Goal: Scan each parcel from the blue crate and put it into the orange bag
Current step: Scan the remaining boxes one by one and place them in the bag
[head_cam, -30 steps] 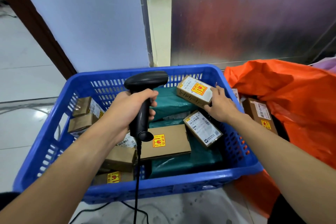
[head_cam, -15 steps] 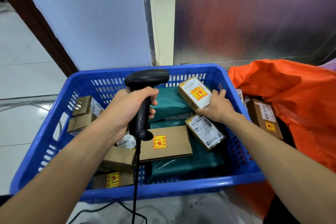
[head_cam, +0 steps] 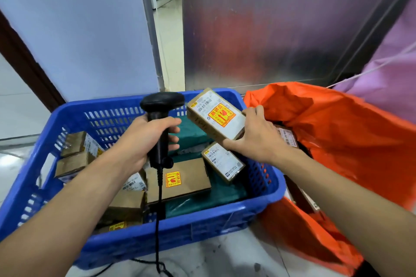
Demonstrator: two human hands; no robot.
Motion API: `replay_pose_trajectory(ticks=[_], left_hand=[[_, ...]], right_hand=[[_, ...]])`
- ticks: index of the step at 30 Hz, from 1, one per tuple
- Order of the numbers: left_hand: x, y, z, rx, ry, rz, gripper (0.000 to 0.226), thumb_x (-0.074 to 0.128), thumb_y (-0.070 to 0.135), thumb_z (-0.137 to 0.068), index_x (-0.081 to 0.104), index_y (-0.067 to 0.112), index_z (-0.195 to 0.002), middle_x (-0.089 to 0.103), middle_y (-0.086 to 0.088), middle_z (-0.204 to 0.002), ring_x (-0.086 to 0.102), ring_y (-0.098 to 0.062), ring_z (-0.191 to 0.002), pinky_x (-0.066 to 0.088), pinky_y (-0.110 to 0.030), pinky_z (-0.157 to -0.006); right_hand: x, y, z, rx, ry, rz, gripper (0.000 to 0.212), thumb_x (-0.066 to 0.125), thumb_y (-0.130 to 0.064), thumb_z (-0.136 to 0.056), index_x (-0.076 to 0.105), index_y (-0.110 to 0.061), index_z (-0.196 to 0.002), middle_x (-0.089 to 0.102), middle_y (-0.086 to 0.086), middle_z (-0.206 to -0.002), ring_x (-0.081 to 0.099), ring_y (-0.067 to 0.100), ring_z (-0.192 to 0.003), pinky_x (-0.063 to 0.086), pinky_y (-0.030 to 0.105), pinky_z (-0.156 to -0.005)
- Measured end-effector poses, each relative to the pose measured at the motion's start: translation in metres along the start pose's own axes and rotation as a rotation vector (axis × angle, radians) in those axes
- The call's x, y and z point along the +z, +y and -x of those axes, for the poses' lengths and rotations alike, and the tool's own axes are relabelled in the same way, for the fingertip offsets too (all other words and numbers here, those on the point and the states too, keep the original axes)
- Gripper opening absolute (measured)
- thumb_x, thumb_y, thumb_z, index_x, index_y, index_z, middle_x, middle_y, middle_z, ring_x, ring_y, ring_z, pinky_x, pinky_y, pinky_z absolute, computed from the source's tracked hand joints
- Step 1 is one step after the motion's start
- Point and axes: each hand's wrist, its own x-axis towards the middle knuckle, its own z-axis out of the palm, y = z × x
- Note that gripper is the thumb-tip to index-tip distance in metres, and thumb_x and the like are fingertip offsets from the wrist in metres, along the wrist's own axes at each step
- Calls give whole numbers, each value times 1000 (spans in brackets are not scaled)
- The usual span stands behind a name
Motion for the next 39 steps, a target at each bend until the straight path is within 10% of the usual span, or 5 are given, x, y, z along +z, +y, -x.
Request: replay_pose_trajectory(ticks=[10,19,29,39], left_hand=[[-1,0,58,2,44,75,57,84,54,-76,74,10,-111,79,-12,-98,65,-20,-65,59,-37,-71],[-18,-26,103,-11,158,255,40,84,39,-83,78,7,-107,79,-15,-92,65,-17,-60,55,-36,-69],[-23,-31,119,83,98,259,47,78,43,-86,71,17,-124,81,-8,-105,78,-30,-99,59,-53,-96],[-34,-28,100,130,8,224,67,78,61,-74,71,13,-120,74,-11,-90,58,-19,-64,52,-39,-70]], right_hand=[[-32,-43,96,-64,-29,-176,79,76,-67,-74,34,-25,-127,56,-10,-109,61,19,-98,52,40,-80],[-21,-75,127,-179,-254,-271,77,65,-80,-74,35,-34,-129,66,-18,-117,64,11,-105,54,41,-92],[-27,-80,122,-4,-539,-776,50,80,-47,-84,63,-23,-124,77,-6,-114,75,16,-100,63,39,-87],[-44,-50,92,113,-218,-691,52,82,-40,-84,50,-21,-120,70,-7,-114,73,11,-95,65,41,-78]])
